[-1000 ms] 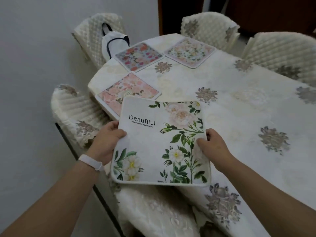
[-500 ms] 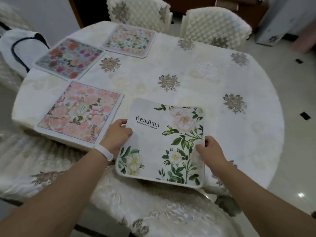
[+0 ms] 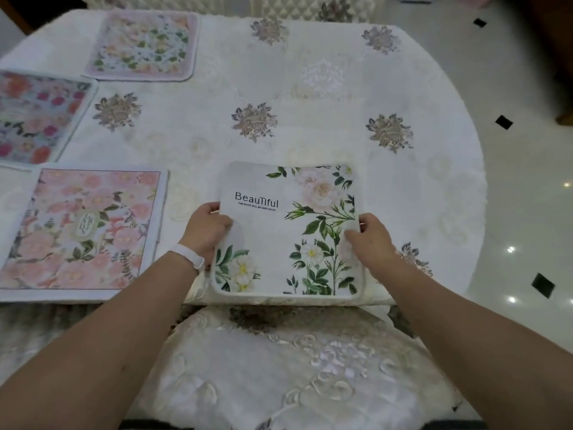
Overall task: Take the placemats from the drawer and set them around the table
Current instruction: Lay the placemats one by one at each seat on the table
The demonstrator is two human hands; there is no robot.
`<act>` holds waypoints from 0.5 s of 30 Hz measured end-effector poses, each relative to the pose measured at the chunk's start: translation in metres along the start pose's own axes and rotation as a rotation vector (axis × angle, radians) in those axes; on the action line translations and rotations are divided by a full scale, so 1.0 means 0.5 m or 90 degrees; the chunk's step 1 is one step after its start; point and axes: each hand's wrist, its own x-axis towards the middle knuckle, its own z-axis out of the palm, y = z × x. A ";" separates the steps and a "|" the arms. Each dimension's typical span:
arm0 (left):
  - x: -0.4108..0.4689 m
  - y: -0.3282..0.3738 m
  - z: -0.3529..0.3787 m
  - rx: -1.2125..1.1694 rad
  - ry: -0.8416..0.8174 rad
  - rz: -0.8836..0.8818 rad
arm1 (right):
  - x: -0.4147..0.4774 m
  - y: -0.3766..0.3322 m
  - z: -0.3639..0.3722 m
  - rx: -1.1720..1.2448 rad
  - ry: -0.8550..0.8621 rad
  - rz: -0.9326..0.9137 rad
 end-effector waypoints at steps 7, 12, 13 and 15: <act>0.010 -0.034 -0.003 0.312 0.018 0.154 | 0.017 0.023 0.015 -0.006 0.016 -0.008; 0.007 -0.072 0.015 0.674 0.020 0.409 | 0.003 0.043 0.070 -0.397 0.092 -0.266; 0.008 -0.077 0.028 0.719 -0.010 0.421 | 0.005 0.045 0.083 -0.458 0.052 -0.312; 0.024 -0.084 0.054 0.786 -0.046 0.424 | 0.019 0.045 0.102 -0.540 -0.011 -0.362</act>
